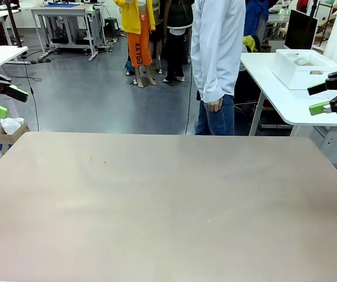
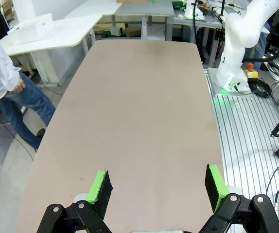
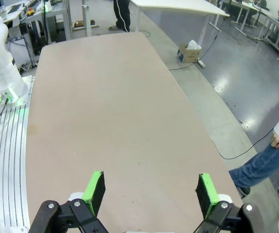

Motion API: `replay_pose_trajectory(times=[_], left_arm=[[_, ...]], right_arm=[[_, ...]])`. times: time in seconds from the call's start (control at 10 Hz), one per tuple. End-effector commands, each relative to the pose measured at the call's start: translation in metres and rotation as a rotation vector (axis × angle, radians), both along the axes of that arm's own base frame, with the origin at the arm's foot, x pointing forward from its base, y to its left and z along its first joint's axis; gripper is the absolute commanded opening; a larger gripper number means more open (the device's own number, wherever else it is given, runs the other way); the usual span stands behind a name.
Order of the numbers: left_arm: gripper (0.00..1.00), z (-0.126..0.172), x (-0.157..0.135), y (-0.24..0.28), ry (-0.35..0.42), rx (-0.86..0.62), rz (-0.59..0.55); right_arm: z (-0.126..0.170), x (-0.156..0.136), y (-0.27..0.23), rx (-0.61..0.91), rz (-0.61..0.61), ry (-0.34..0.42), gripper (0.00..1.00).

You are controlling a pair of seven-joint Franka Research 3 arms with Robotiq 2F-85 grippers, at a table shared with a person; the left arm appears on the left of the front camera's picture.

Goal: Stack the cups and store them in the basket.
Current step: Place the stack of Reusable plastic cups into the Pantry Basket.

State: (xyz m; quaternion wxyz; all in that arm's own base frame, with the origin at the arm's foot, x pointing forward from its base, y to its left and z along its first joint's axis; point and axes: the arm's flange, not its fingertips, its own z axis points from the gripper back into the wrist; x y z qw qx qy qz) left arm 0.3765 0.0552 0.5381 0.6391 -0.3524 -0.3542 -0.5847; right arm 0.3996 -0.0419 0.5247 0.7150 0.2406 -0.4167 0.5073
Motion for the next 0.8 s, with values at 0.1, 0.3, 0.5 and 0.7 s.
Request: replay_pose_trajectory(times=[0.1,0.3,0.5,0.7], left_arm=[[1.0,0.0034,-0.0011,-0.0006,0.009,-0.008,0.0],[1.0,0.0034,-0.0011,-0.0006,0.009,-0.008,0.0],[1.0,0.0034,-0.0011,-0.0006,0.009,-0.008,0.0],[1.0,0.0034,-0.0011,-0.0006,0.009,-0.008,0.0]], right_arm=[[0.003,-0.0009,0.0012,0.015,-0.01,0.007,1.0],[0.003,-0.0009,0.0012,0.015,-0.01,0.007,1.0],[0.003,-0.0009,0.0012,0.015,-0.01,0.007,1.0],[0.003,-0.0009,0.0012,0.015,-0.01,0.007,1.0]])
